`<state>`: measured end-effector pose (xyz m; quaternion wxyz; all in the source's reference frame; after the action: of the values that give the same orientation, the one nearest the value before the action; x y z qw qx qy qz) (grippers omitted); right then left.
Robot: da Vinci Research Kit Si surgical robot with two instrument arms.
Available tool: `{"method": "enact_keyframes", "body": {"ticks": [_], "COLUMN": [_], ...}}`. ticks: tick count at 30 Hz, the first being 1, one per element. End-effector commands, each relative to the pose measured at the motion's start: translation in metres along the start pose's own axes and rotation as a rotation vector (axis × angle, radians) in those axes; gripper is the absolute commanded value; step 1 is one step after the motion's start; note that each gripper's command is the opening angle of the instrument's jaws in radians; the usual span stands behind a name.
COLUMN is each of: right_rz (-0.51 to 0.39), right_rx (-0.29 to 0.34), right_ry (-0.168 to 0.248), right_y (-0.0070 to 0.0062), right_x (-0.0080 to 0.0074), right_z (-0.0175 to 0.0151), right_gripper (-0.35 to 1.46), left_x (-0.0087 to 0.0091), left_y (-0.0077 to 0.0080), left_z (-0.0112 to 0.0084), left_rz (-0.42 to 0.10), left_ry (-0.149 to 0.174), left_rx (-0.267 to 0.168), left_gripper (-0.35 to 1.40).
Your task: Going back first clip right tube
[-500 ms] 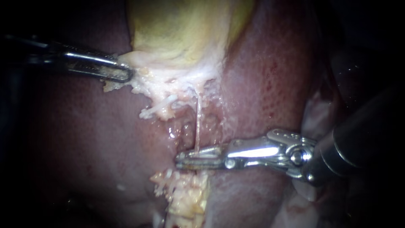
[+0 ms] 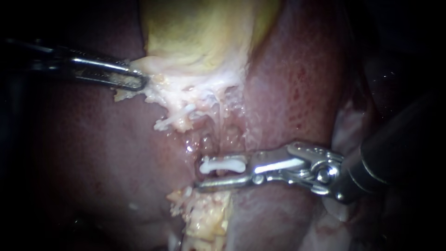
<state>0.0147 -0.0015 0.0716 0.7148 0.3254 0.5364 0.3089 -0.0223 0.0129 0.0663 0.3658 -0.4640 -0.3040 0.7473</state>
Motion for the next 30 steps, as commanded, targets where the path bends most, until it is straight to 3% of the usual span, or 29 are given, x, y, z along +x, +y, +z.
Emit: {"method": "enact_keyframes", "body": {"ticks": [1,5,8,14,20,25,30], "right_rz": [-0.003,-0.055,-0.087,-0.230,-0.410,-0.479,-0.514], "right_rx": [-0.019,-0.069,-0.087,-0.081,-0.061,-0.062,-0.055], "right_ry": [0.003,-0.004,-0.016,-0.021,-0.029,-0.029,-0.031], "right_y": [0.0003,0.0016,0.0019,0.0009,-0.0007,-0.0012,-0.0014], "right_x": [0.0000,-0.0001,-0.0002,0.0004,0.0022,0.0034,0.0034], "right_z": [-0.0003,-0.0013,-0.0022,-0.0047,-0.0089,-0.0114,-0.0126], "right_gripper": [0.45,0.48,0.48,0.50,0.50,0.50,0.50], "left_x": [0.0000,0.0000,0.0000,0.0000,-0.0001,-0.0001,-0.0002], "left_y": [0.0000,0.0001,0.0001,0.0001,0.0001,0.0001,0.0001], "left_z": [0.0000,0.0000,-0.0001,-0.0001,-0.0001,-0.0001,0.0001], "left_rz": [0.000,0.000,0.000,0.000,0.000,0.000,0.001], "left_ry": [0.000,0.000,0.000,0.000,0.000,0.000,0.001], "left_rx": [0.000,0.000,0.000,0.000,0.000,0.000,0.002], "left_gripper": [-0.35,-0.35,-0.35,-0.35,-0.35,-0.35,-0.35]}}
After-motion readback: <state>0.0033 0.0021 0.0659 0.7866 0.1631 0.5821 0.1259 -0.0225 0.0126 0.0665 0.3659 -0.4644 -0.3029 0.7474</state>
